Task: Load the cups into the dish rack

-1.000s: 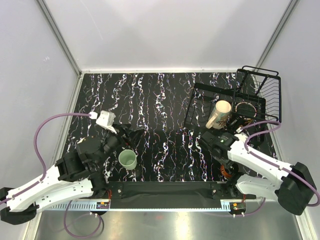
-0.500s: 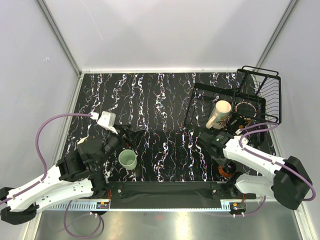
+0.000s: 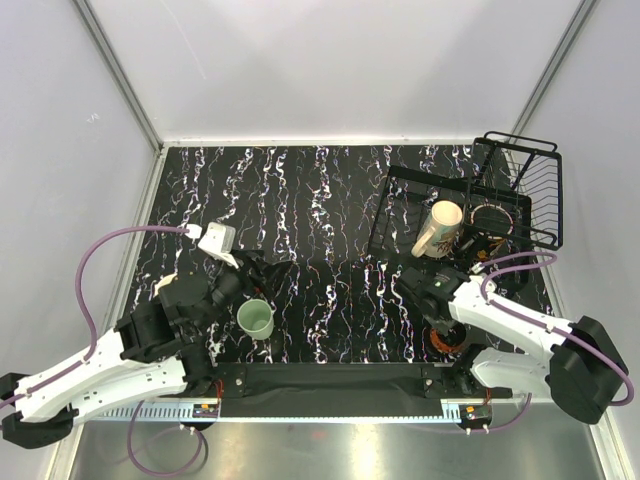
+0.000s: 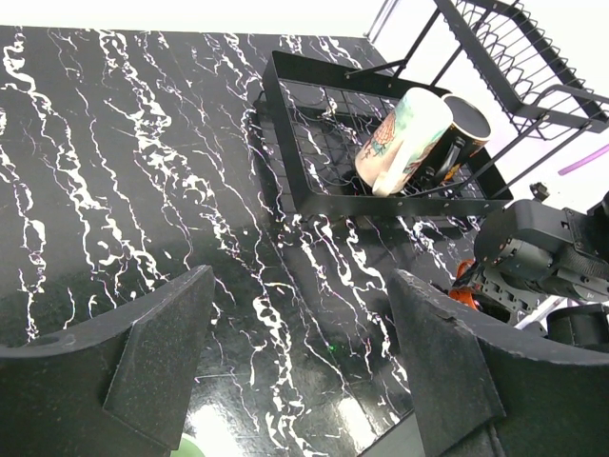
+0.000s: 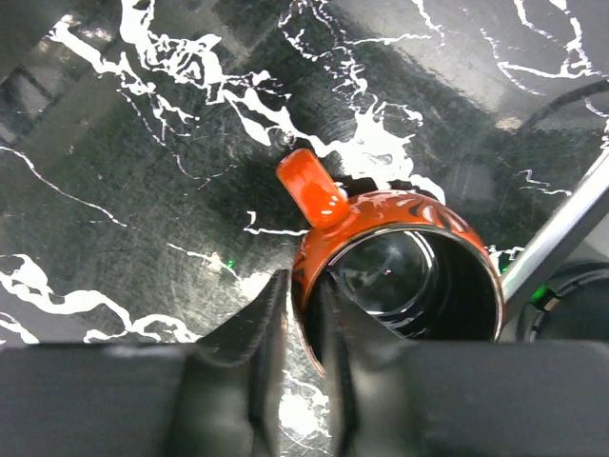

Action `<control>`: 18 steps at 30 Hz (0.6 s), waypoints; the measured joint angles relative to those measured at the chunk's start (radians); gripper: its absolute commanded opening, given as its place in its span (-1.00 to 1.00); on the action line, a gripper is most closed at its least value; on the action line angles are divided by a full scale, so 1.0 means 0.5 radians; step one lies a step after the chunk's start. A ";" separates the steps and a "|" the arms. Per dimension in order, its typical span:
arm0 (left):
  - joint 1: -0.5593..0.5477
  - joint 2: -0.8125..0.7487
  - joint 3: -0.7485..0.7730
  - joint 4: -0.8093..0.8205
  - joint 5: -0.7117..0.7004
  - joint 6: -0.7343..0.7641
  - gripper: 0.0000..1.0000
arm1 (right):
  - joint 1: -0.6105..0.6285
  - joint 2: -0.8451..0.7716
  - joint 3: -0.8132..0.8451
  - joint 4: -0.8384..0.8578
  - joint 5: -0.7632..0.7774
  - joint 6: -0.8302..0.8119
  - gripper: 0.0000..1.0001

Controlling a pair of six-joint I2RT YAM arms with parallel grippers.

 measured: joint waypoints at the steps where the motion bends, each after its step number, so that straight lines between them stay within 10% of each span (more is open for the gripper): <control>1: 0.000 0.001 0.000 -0.006 0.005 0.000 0.59 | 0.000 -0.003 -0.003 0.008 -0.002 -0.008 -0.59; 18: 0.000 0.098 0.112 -0.084 0.071 -0.085 0.59 | 0.000 -0.188 -0.027 0.232 -0.158 -0.469 -1.00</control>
